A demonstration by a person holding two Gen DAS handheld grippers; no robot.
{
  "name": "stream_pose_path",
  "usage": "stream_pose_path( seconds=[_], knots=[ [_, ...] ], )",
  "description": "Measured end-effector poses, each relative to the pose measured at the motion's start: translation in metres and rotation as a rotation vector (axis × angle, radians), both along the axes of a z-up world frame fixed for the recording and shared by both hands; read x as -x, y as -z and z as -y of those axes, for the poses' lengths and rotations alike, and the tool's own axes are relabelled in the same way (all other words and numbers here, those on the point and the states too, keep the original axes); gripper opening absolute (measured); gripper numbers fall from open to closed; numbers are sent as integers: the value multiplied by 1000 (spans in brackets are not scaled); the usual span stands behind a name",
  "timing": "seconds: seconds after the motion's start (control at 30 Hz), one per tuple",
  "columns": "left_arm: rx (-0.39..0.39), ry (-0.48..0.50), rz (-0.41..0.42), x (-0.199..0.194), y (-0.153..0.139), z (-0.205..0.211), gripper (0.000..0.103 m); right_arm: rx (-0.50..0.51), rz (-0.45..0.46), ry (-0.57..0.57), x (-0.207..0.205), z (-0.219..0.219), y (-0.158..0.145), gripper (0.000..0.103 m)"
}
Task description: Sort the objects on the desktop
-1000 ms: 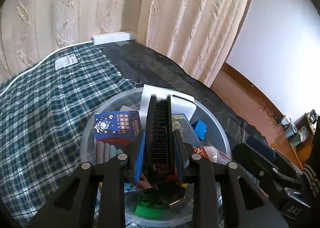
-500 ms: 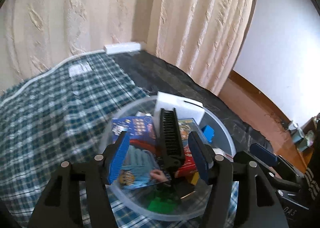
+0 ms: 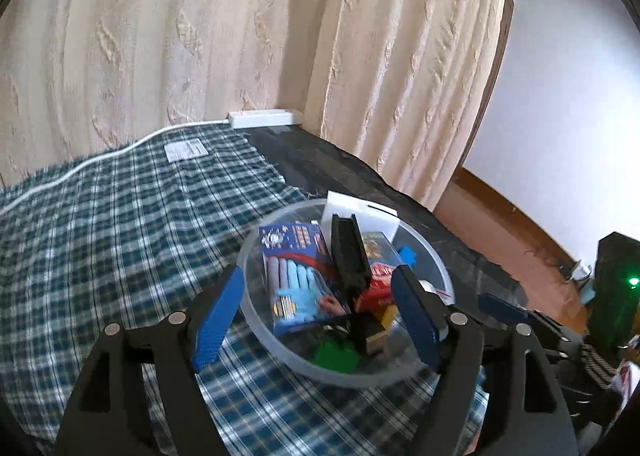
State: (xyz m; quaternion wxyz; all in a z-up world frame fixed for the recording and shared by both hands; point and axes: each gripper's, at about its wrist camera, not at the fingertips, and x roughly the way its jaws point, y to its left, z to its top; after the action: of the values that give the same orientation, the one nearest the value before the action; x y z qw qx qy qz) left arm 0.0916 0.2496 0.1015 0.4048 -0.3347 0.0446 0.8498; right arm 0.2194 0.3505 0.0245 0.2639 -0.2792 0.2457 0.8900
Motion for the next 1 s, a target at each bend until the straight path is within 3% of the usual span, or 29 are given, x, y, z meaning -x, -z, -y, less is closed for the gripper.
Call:
stream_pose_path(
  seconds=[0.1, 0.33, 0.47, 0.73, 1.0],
  knots=[
    [11, -44, 0, -2, 0, 10, 79, -12, 17, -5, 0, 7, 0, 83],
    [50, -163, -164, -21, -12, 30, 79, -36, 48, -17, 0, 26, 0, 83],
    [103, -277, -215, -26, -13, 35, 86, -55, 49, -15, -2, 36, -5, 83],
    [113, -199, -151, -27, -2, 37, 86, -70, 69, 9, -8, 48, -5, 83],
    [101, -148, -98, -33, 3, 33, 86, -152, 100, 74, -19, 51, -5, 83]
  ],
)
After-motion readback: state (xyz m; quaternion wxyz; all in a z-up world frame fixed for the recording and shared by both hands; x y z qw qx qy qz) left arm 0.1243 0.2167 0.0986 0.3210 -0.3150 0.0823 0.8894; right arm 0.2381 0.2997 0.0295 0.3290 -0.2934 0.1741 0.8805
